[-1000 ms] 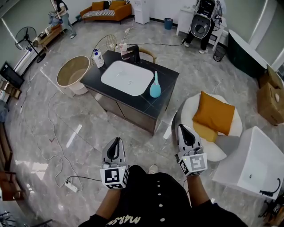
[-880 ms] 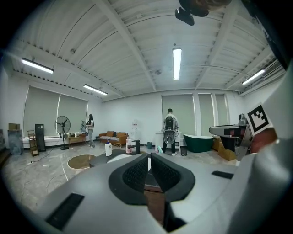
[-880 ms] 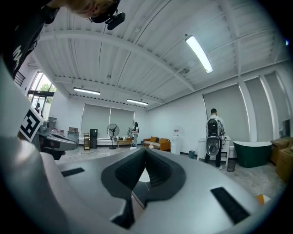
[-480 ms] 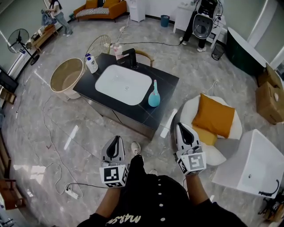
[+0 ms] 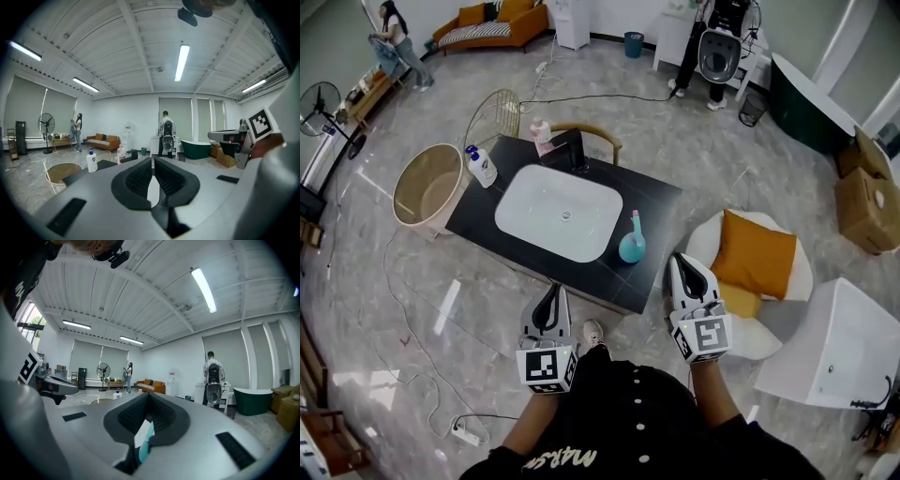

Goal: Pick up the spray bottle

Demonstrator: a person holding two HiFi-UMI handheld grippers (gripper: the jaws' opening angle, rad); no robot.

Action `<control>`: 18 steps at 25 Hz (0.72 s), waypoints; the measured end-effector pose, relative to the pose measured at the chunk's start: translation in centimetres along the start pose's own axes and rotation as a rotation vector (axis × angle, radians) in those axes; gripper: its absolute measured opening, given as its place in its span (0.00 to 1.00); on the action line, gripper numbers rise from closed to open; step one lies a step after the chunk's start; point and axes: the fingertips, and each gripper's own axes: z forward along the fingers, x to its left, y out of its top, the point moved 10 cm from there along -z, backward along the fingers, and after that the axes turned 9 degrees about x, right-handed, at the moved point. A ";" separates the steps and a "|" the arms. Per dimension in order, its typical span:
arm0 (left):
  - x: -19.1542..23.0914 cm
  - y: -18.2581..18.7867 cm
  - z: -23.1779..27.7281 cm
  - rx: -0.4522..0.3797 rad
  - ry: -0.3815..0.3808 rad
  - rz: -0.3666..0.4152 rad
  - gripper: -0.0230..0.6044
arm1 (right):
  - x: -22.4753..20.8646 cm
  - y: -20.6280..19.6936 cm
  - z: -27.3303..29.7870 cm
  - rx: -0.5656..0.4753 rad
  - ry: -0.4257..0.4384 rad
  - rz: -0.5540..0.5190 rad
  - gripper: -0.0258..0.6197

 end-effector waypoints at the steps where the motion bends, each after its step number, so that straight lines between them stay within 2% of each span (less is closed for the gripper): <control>1: 0.5 0.4 0.8 -0.003 -0.015 0.003 0.08 | 0.1 0.2 1.0 0.001 -0.008 0.000 0.03; 8: 2.9 1.9 5.2 0.019 -0.069 0.019 0.08 | 0.2 0.5 5.1 0.027 -0.071 -0.007 0.03; 17: 1.8 1.1 7.4 0.072 -0.089 -0.019 0.08 | 0.0 -3.5 8.1 0.140 -0.033 0.005 0.03; 18: 1.6 0.8 7.5 0.088 -0.085 -0.025 0.08 | 0.0 -4.1 8.5 0.159 -0.022 0.009 0.07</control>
